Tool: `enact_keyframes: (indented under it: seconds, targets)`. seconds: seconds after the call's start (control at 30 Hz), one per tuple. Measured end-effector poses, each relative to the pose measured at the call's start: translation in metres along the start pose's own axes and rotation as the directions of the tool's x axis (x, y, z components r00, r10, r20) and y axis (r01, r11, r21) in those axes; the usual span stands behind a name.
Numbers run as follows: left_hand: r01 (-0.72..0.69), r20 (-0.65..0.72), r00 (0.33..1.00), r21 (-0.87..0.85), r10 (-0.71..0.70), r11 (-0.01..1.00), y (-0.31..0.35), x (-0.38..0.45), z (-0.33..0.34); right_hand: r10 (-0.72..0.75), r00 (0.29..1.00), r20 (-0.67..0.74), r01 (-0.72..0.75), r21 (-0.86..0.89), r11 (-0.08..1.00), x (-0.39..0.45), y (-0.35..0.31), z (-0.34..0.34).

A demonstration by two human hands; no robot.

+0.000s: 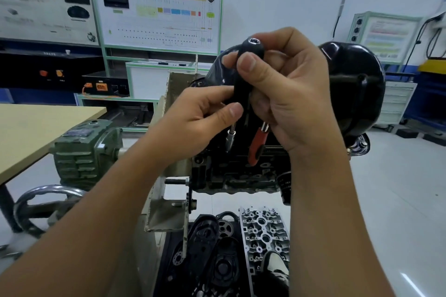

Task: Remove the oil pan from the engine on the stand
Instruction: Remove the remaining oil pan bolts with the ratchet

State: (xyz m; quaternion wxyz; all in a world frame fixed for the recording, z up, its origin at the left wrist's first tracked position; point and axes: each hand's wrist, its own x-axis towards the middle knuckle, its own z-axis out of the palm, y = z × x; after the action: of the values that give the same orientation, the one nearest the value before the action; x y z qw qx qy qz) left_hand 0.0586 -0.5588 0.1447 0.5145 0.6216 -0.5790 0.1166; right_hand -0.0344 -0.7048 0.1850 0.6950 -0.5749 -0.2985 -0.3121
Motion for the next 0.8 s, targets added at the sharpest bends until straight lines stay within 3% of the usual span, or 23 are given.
enact_keyframes:
  seconds: [0.1,0.2,0.33,0.47,0.63,0.8]
  targets:
    - [0.009,-0.14,0.99,0.104,0.006,0.995,0.003,0.001,0.005,-0.02,1.0,-0.002,0.02,-0.016,1.0,-0.005,0.005,0.003]
    - [0.017,-0.247,0.968,0.204,0.035,0.979,0.004,0.003,0.005,-0.077,0.984,-0.161,0.042,-0.208,0.977,-0.007,0.013,0.007]
    - [-0.018,-0.218,0.974,0.217,0.066,0.976,0.01,0.003,0.003,-0.191,0.905,-0.379,0.062,-0.327,0.943,-0.019,0.021,0.014]
    - [0.01,-0.213,0.976,0.227,0.04,0.974,0.01,0.003,0.003,-0.291,0.894,-0.342,0.076,-0.523,0.849,-0.026,0.028,0.016]
    - [0.128,-0.011,0.991,0.321,-0.131,0.939,0.003,0.0,0.005,-0.155,0.945,-0.286,0.055,-0.329,0.943,-0.028,0.032,0.007]
    - [0.136,-0.128,0.987,0.385,-0.093,0.913,-0.002,-0.003,0.013,-0.075,0.968,-0.241,0.021,-0.22,0.975,-0.03,0.032,0.005]
